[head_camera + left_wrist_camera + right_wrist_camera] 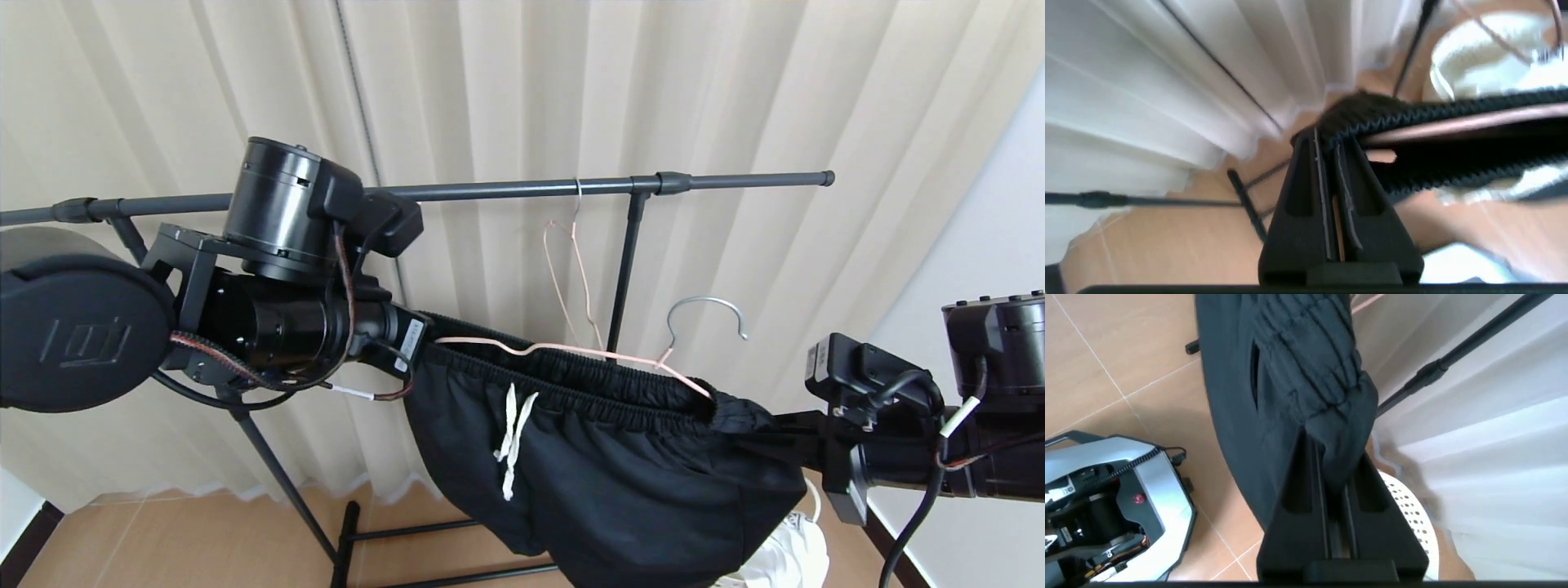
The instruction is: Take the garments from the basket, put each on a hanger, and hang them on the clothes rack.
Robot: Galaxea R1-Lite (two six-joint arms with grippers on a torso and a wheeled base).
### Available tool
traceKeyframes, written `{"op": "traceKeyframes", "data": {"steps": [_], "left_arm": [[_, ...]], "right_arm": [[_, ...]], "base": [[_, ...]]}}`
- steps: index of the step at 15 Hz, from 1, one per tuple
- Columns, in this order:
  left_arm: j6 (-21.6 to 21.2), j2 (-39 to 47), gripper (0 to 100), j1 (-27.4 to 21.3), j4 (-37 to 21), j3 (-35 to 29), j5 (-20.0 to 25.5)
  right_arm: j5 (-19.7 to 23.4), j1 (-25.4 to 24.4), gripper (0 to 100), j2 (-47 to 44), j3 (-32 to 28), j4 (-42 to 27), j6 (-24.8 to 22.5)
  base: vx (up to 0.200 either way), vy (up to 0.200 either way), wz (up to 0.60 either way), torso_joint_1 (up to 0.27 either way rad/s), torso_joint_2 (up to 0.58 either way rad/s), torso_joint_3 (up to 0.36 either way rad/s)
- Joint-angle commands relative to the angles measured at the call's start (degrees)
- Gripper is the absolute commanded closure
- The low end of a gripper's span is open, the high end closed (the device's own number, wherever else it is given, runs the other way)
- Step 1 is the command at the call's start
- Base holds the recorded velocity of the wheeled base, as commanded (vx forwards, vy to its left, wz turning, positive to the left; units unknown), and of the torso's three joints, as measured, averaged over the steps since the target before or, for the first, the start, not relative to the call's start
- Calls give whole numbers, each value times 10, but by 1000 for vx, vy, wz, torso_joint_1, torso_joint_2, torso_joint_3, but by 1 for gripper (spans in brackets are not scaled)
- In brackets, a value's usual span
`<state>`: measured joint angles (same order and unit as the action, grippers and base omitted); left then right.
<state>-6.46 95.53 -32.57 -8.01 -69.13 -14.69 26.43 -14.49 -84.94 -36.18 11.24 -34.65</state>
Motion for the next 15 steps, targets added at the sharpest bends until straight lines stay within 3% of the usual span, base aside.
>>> {"op": "traceKeyframes", "data": {"steps": [1, 3, 4, 9, 15], "left_arm": [[0, -4, 100, -41, -45, -40, -1], [1, -3, 100, -65, -72, -44, -1], [1, -2, 100, -70, -75, -44, -1], [15, 9, 100, -86, -80, -64, 0], [59, 5, 100, -86, -104, -103, 2]], "right_arm": [[-2, -11, 100, -13, -12, 2, 27], [-16, -44, 100, -9, -27, 3, 101], [-26, -48, 100, -8, -27, 3, 113], [-85, -73, 100, -35, -4, 63, 115], [-97, -78, 100, -59, 9, 81, 113]], "base": [[0, 0, 0, 0, 0, 0], [0, 0, 0, 0, 0, 0], [0, 0, 0, 0, 0, 0], [0, 0, 0, 0, 0, 0], [0, 0, 0, 0, 0, 0]]}}
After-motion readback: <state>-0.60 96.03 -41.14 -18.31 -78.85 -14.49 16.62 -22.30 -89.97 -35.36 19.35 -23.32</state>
